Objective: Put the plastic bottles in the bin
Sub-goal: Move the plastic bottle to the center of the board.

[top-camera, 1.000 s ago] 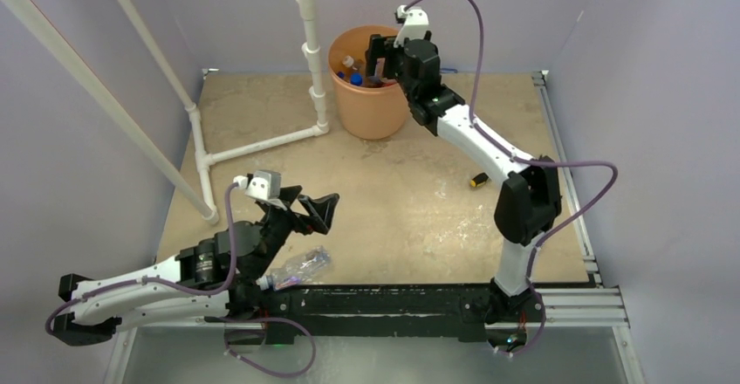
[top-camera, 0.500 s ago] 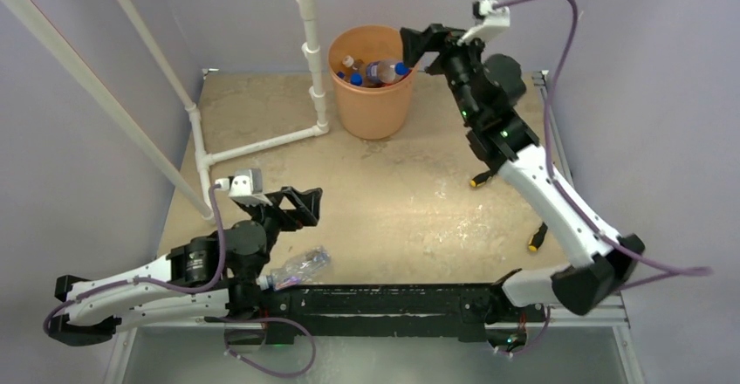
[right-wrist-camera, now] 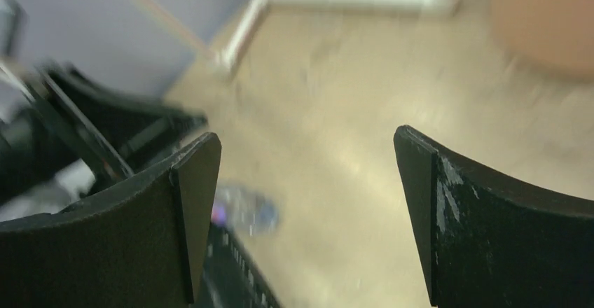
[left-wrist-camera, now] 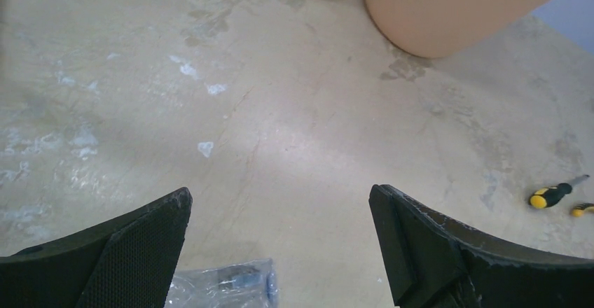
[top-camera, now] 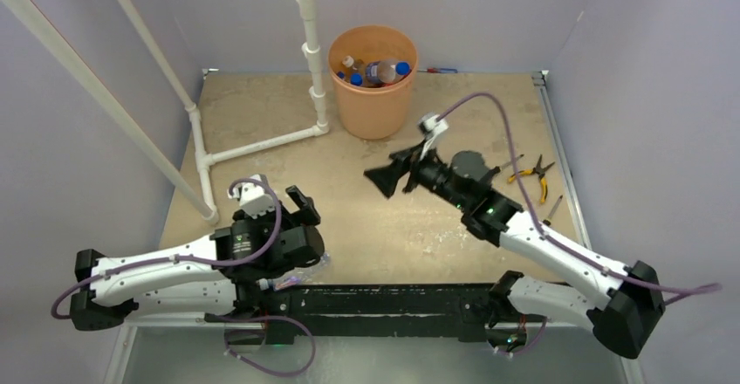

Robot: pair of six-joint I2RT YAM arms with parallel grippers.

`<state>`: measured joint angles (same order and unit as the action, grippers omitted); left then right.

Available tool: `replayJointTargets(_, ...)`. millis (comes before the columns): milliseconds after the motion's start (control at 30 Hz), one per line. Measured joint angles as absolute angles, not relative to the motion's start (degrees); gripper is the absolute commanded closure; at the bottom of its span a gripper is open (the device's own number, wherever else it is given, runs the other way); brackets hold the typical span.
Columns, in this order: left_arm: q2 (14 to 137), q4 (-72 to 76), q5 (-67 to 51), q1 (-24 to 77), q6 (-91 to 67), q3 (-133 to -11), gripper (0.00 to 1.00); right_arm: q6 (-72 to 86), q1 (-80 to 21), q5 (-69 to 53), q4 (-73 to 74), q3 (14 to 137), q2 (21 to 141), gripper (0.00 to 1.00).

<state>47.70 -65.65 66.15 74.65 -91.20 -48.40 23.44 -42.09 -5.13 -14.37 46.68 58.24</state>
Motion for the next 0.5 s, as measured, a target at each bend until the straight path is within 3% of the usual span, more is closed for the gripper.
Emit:
replayJointTargets(233, 45.17, -66.63, 62.59, 74.65, -99.29, -42.19, 0.03, 27.55, -47.40, -10.50, -15.20, 33.01, 62.78, 0.09)
replayJointTargets(500, 24.80, -57.56, 60.64, 74.65, -94.39, -31.77, 0.06, 32.73, -54.11, -15.44, -26.63, 29.69, 73.38, 0.07)
